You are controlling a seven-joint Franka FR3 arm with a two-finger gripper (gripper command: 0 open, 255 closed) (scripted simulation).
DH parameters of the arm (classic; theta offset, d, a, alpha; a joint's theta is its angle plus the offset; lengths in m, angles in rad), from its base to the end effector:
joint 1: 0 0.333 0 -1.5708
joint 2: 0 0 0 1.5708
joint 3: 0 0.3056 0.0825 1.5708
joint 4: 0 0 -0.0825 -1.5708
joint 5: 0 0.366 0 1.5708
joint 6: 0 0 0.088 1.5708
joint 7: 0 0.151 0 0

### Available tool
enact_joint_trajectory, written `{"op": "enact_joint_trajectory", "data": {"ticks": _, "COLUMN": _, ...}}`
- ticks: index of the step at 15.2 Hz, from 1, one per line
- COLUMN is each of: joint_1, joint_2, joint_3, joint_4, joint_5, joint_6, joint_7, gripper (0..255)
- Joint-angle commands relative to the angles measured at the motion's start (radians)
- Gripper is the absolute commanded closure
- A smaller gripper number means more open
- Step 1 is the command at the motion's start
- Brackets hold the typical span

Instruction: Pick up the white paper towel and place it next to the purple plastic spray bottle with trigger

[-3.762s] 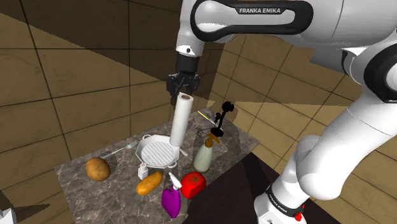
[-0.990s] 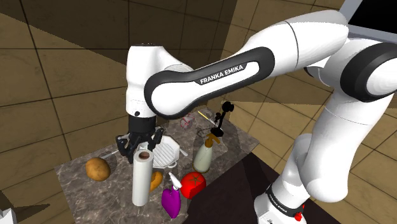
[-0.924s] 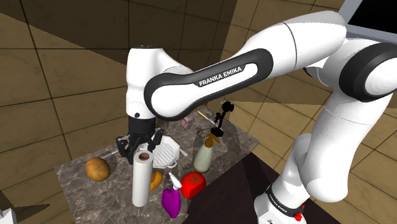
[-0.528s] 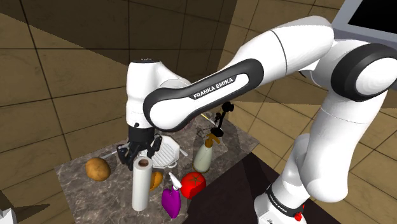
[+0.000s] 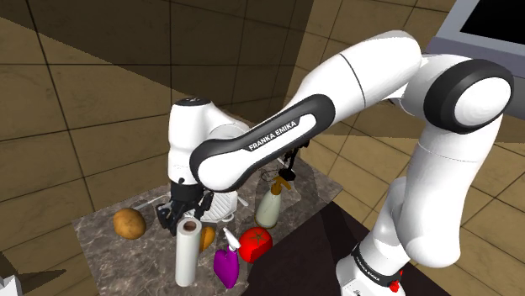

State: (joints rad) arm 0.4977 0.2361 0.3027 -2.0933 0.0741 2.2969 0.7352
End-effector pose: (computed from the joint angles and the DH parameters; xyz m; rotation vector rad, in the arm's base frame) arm 0.3858 0.4031 0.2715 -3.0640 -0.0125 0.1587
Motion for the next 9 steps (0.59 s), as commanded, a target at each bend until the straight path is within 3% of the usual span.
{"op": "enact_joint_trajectory", "data": {"ticks": 1, "joint_1": 0.002, "joint_2": 0.020, "joint_3": -0.002, "joint_4": -0.005, "joint_5": -0.006, "joint_6": 0.024, "joint_7": 0.001, "gripper": 255}}
{"op": "enact_joint_trajectory", "data": {"ticks": 9, "joint_1": 0.011, "joint_2": 0.096, "joint_3": -0.012, "joint_4": -0.023, "joint_5": -0.027, "joint_6": 0.117, "joint_7": 0.007, "gripper": 255}}
